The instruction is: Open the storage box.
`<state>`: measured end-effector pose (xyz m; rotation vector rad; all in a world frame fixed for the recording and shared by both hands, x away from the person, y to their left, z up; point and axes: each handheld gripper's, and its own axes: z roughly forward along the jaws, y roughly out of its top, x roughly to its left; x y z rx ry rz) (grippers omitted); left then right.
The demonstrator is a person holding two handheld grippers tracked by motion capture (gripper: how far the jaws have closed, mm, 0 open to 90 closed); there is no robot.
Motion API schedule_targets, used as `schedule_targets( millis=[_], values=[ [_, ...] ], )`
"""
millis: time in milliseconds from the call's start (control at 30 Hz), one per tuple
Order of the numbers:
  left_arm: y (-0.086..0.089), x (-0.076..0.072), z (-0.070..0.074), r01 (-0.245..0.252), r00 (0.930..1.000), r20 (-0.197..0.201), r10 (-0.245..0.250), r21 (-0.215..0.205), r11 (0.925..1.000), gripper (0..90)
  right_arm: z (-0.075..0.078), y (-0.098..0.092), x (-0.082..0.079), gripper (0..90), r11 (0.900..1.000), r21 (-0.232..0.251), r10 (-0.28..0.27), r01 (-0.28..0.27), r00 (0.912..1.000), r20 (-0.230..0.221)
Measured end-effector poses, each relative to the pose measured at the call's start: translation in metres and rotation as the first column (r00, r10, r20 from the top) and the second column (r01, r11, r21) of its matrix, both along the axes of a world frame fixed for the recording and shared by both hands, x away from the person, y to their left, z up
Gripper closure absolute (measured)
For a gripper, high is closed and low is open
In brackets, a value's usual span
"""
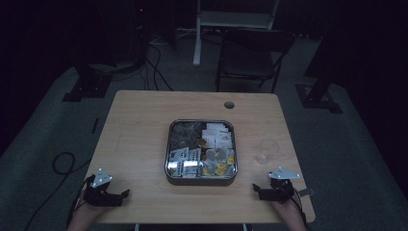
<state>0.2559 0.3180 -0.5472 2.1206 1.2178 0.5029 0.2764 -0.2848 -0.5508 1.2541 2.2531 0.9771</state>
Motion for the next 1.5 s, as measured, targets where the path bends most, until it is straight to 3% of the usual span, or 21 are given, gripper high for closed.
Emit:
schedule_targets(
  millis=[400,867,967,1133,1400,1500],
  values=[
    [-0.001,0.000,0.000,-0.015,0.9999,-0.002,0.015,0.002,0.9999,0.7,0.000,-0.001,0.001,12.8,1.000,0.002,-0.013,0.013,0.9999,-0.001],
    [-0.003,0.006,0.001,0.005,1.0000,-0.007,-0.005,0.004,1.0000,0.7,0.000,-0.002,0.004,12.7,1.000,0.002,-0.024,0.024,0.9997,-0.001],
    [-0.004,0.007,0.001,0.032,0.9995,-0.006,-0.032,0.010,0.9994,0.7,0.000,-0.002,0.005,12.7,1.000,0.001,-0.024,0.024,0.9997,-0.001],
    [-0.003,0.006,0.003,0.023,0.9997,-0.012,-0.022,0.020,0.9995,0.8,0.000,-0.002,0.005,12.7,1.000,0.001,-0.024,0.024,0.9997,-0.001],
    [-0.010,0.007,0.014,0.023,0.9997,0.006,-0.023,-0.003,0.9997,0.8,0.000,-0.002,0.005,12.8,1.000,0.002,-0.024,0.024,0.9997,-0.001],
    [-0.015,0.010,0.019,0.045,0.9989,0.013,-0.044,-0.021,0.9988,0.9,0.000,-0.002,0.005,12.8,1.000,0.002,-0.024,0.024,0.9997,-0.001]
  ],
)
